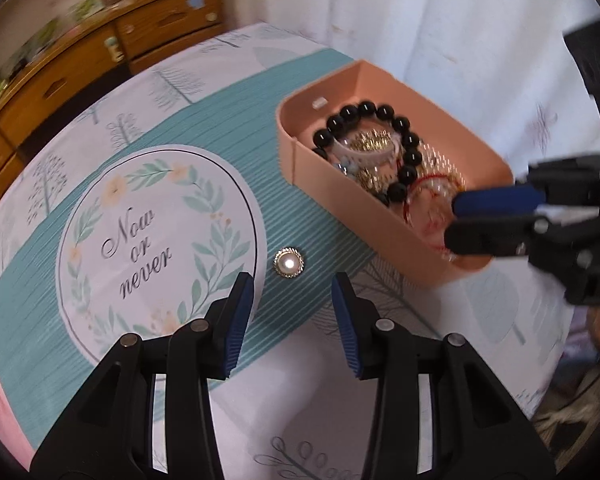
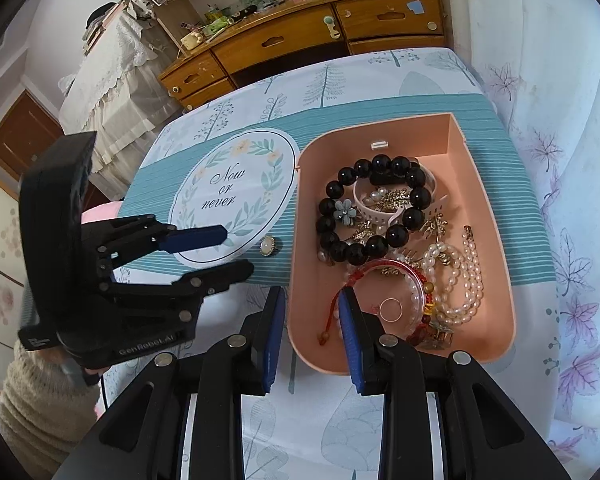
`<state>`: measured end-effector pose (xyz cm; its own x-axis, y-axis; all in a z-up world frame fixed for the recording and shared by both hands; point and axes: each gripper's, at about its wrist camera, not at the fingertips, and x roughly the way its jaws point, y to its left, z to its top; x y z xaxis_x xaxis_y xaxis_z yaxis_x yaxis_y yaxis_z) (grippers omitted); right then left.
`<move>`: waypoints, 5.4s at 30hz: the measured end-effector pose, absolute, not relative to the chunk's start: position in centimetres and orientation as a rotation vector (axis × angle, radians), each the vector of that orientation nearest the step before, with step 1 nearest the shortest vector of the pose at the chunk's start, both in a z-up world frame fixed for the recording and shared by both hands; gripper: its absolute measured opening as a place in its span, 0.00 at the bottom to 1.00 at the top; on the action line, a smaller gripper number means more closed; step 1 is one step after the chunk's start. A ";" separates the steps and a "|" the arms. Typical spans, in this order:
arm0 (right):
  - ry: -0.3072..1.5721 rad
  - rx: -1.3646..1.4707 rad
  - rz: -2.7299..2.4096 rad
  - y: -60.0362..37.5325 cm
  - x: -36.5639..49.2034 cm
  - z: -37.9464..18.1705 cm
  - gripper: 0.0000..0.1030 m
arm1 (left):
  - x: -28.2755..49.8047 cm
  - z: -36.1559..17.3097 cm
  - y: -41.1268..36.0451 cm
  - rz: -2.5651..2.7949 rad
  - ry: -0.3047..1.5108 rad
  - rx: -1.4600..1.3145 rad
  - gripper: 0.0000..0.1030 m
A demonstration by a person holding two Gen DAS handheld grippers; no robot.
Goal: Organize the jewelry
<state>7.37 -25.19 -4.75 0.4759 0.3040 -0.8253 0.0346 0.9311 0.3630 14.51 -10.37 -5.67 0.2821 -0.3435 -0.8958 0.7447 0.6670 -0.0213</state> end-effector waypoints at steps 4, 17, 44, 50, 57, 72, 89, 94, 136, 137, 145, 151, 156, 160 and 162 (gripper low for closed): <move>1.077 0.372 0.169 -25.4 8.0 -5.4 0.27 | 15.0 -6.5 -10.8 -0.782 1.063 0.482 0.36; 1.078 0.392 0.181 -25.6 9.4 -6.4 0.27 | 17.1 -8.0 -11.9 -0.812 1.074 0.508 0.36; 1.020 0.422 0.159 -26.9 7.0 -5.0 0.27 | 14.8 -3.9 -11.6 -0.689 0.966 0.464 0.16; 0.981 0.438 0.144 -27.9 5.1 -4.0 0.27 | 13.1 -2.1 -12.0 -0.633 0.993 0.444 0.16; 0.937 0.439 0.103 -29.5 2.7 -3.0 0.27 | 10.9 0.4 -13.0 -0.594 0.980 0.370 0.16; 0.899 0.511 -0.024 -34.8 -0.6 -4.8 0.27 | 9.9 -1.9 -17.1 -0.613 1.056 0.172 0.16; 0.895 0.539 -0.028 -35.1 -0.4 -6.6 0.34 | 10.3 -3.6 -16.2 -0.602 1.068 0.041 0.19; 0.881 0.528 -0.025 -34.6 -0.5 -6.3 0.34 | 10.0 -3.2 -15.8 -0.614 1.064 0.013 0.25; 0.879 0.274 0.106 -20.3 -6.5 -4.3 0.45 | -2.6 -2.2 -3.8 -0.107 0.895 0.016 0.63; 0.876 0.269 0.106 -20.1 -6.6 -4.3 0.45 | -2.7 -2.2 -3.8 -0.107 0.892 0.014 0.63; 0.872 0.251 0.107 -19.9 -6.9 -4.0 0.45 | -3.0 -1.9 -3.9 -0.116 0.877 0.013 0.63; 0.872 0.248 0.114 -19.7 -6.9 -4.0 0.45 | -3.0 -1.9 -4.1 -0.123 0.878 0.012 0.63; 0.875 0.245 0.117 -19.5 -6.8 -4.0 0.45 | -3.0 -1.9 -4.2 -0.130 0.882 0.011 0.63; 0.873 0.243 0.117 -19.4 -6.8 -4.0 0.46 | -3.1 -2.0 -4.2 -0.128 0.885 0.016 0.63; 0.870 0.241 0.117 -19.3 -6.7 -4.0 0.46 | -3.1 -2.0 -4.2 -0.130 0.887 0.013 0.63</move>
<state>-6.74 -19.32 -4.05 0.6403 0.1992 -0.7419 -0.0034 0.9665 0.2566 -3.09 -4.17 -2.00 0.6242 -0.1081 -0.7738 0.1187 0.9920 -0.0429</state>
